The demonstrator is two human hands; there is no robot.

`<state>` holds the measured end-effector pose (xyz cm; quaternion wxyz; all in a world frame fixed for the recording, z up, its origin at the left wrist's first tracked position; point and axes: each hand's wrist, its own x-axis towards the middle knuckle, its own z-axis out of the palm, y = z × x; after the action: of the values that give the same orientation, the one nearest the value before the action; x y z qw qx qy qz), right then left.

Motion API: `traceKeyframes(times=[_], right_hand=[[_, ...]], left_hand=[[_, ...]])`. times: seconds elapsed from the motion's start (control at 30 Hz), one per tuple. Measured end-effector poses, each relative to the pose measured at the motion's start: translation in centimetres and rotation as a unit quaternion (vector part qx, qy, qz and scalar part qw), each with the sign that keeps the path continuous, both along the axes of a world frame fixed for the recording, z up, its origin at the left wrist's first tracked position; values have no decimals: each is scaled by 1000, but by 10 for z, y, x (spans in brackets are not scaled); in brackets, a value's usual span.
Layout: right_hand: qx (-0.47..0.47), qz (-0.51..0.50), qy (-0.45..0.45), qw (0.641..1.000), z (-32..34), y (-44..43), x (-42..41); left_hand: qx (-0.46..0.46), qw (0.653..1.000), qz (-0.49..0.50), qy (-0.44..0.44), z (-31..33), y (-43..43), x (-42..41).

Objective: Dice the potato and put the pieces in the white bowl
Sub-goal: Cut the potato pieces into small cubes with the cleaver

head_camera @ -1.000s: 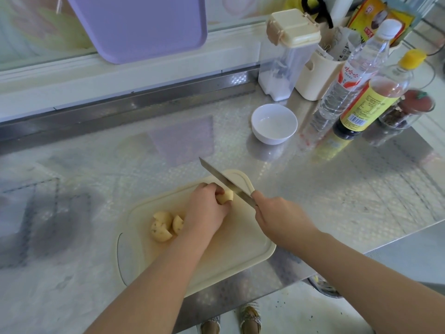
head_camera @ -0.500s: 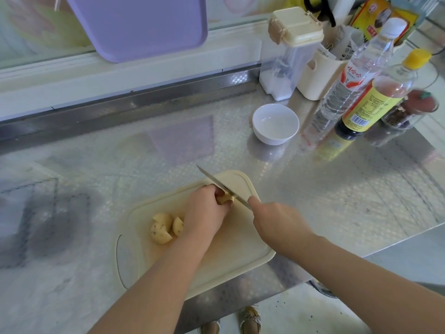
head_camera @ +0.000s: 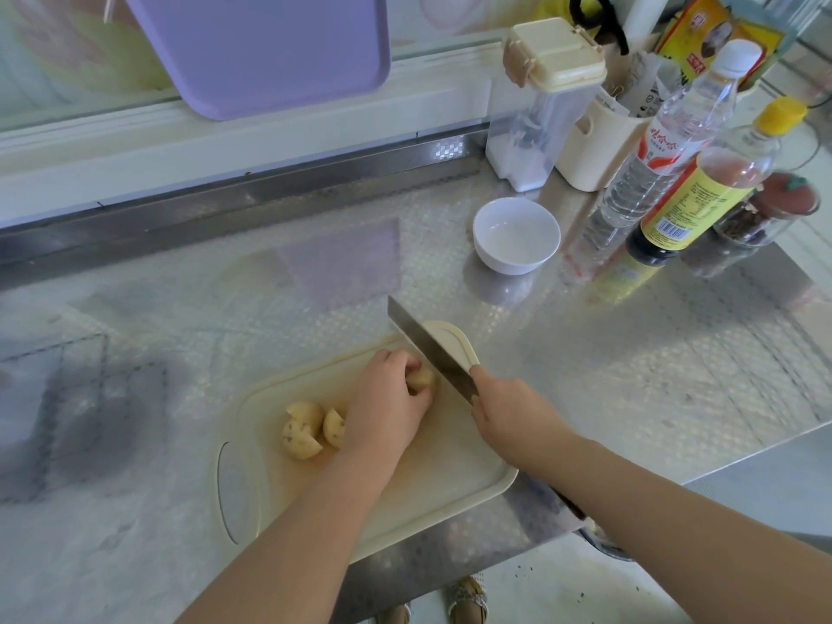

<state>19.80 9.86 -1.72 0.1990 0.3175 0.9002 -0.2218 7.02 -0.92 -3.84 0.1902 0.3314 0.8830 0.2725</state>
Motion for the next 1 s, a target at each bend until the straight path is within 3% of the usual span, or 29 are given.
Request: traceKeyframes(times=[0.5,1.0], right_hand=[[-9,-50,61,997,18,-1,11],[-3,-49,9,999,18,-30,12]], left_hand=[[-40,999,-36,3,2,-3,-4],[-33,999,15,13,-1,0,12]])
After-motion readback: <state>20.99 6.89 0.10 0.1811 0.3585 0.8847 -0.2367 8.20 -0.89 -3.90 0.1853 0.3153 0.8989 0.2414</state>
